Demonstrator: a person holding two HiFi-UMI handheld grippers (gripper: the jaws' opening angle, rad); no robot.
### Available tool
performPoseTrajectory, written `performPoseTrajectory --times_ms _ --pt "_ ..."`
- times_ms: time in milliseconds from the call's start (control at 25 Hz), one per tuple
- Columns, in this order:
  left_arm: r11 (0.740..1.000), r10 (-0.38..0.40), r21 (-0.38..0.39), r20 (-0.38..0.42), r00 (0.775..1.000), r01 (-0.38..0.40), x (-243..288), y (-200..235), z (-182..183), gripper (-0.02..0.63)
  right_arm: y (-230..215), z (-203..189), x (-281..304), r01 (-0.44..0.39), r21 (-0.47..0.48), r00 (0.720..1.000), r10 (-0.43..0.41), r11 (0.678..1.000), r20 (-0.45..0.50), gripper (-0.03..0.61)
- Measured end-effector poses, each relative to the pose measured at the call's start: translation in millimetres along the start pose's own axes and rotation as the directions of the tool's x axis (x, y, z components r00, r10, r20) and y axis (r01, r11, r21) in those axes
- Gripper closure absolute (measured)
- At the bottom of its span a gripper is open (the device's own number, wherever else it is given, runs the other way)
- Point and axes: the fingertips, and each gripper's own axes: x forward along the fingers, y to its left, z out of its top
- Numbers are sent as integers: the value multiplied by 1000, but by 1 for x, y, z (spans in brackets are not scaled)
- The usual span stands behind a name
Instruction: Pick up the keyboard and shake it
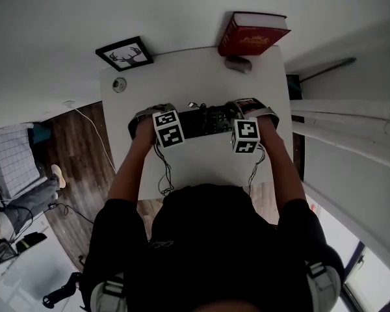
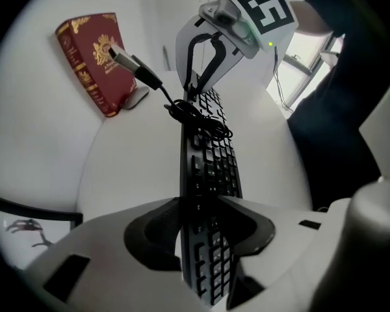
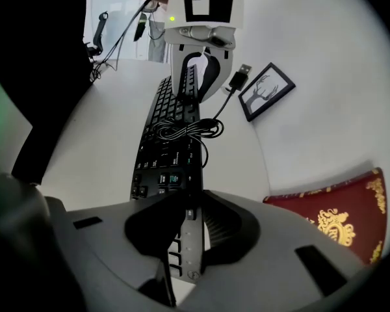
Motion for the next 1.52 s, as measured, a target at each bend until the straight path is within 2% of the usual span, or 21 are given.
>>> performPoseTrajectory --times_ms 80,160,200,280,320,480,560,640,720,760,840,880,960,1040,1160,1240,1360,1440,1480,1520 --pt "995 -94 -29 5 996 95 8 0 -2 448 3 -1 9 -83 5 996 83 997 26 488" --pt "988 -153 -36 -5 988 153 17 -1 -5 445 9 -5 21 -134 -18 991 134 991 9 488" --pt "987 -157 -28 -16 987 157 22 0 -6 448 11 -7 28 -137 -49 991 136 989 -15 491" --pt "989 -147 -17 -43 988 146 32 5 -8 449 16 -11 42 -133 -118 990 126 984 -69 551" --pt "989 -150 -22 -56 987 149 37 7 -8 446 18 -12 48 -124 -137 990 113 983 -88 555" --pt "986 -169 -30 -76 983 167 43 11 -10 443 18 -13 57 -84 -93 992 75 992 -97 557" --pt "989 -146 -25 -64 987 144 41 12 -10 446 17 -13 57 -71 -56 994 65 996 -93 557" --pt "996 -89 -23 -47 995 88 38 13 -8 449 17 -16 56 -45 -39 993 41 998 -107 555" --pt "999 32 -29 -15 999 -33 30 20 -5 495 19 -20 54 -28 -35 987 22 999 -158 555" --pt "993 112 -46 6 994 -111 23 25 -4 567 21 -21 51 -22 -30 982 16 999 -186 555" --pt "964 246 -115 50 968 -239 7 28 -5 602 26 -16 42 0 2 980 0 1000 -197 555" --pt "947 292 -163 74 954 -277 0 25 -5 611 29 -10 36 15 30 983 -9 999 -183 555" --pt "912 359 -259 131 924 -318 -13 10 -1 611 32 9 20 54 88 989 -42 995 -139 555" --pt "877 422 -332 182 888 -348 -25 -8 4 611 31 33 1 120 136 990 -109 983 -85 555" --pt "817 515 -431 249 820 -382 -49 -28 12 611 20 65 -35 261 193 965 -262 946 -19 555" --pt "776 570 -500 294 767 -384 -68 -37 18 611 14 80 -59 367 212 926 -376 906 5 557" --pt "706 654 -598 347 673 -378 -95 -49 24 611 7 100 -94 519 230 840 -541 823 40 557" --pt "659 704 -653 361 612 -374 -109 -60 26 611 6 115 -123 573 295 783 -617 765 78 557" --pt "640 722 -672 361 590 -372 -113 -68 26 611 8 121 -138 584 346 756 -647 735 99 557" --pt "630 731 -684 363 578 -368 -116 -77 27 611 11 124 -151 583 408 729 -674 702 119 557"
